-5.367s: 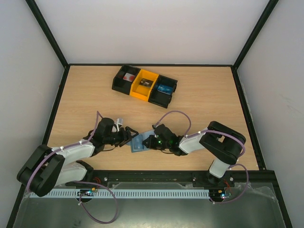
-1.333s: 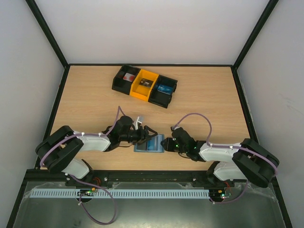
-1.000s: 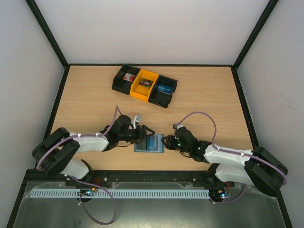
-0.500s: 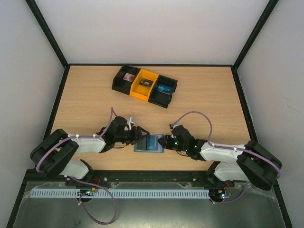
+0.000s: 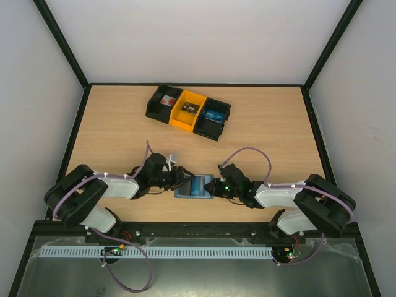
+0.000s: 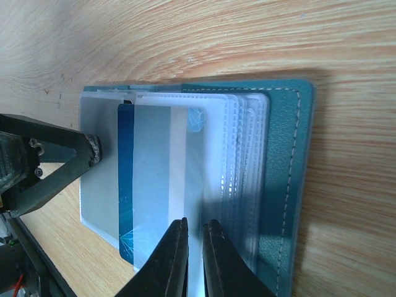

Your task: Take the credit cards out of the card holder

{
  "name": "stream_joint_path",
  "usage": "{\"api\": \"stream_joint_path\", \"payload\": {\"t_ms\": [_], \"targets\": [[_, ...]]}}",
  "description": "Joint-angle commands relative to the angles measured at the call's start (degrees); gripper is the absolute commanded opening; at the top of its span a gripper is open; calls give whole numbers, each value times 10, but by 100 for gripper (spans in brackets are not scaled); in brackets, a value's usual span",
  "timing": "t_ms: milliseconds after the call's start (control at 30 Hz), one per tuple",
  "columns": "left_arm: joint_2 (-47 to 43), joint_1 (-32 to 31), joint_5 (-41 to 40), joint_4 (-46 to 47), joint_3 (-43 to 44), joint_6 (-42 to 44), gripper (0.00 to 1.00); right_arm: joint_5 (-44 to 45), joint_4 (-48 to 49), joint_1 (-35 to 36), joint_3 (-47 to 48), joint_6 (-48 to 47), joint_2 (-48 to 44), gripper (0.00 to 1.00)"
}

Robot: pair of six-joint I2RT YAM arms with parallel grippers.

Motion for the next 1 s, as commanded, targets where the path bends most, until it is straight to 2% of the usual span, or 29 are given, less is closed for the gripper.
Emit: {"api": "stream_joint_path", "payload": {"t_ms": [0,267,500,733,967], "targets": [[15,-2,10,25,-4,-3,53,11,-3,-1,-14,6,11,9],[48,-15,10,51,1,-14,47,16,-3,-2,-14,3,11,9],[74,-19,15,88,-2,-28,27,20,-4,-1,-20,1,9,9],[89,-21,25,116,-1,-43,19,20,-3,-2,-19,0,8,9],[89,-21,29,117,-3,-42,8,22,-6,-1,-19,-1,8,9]]}}
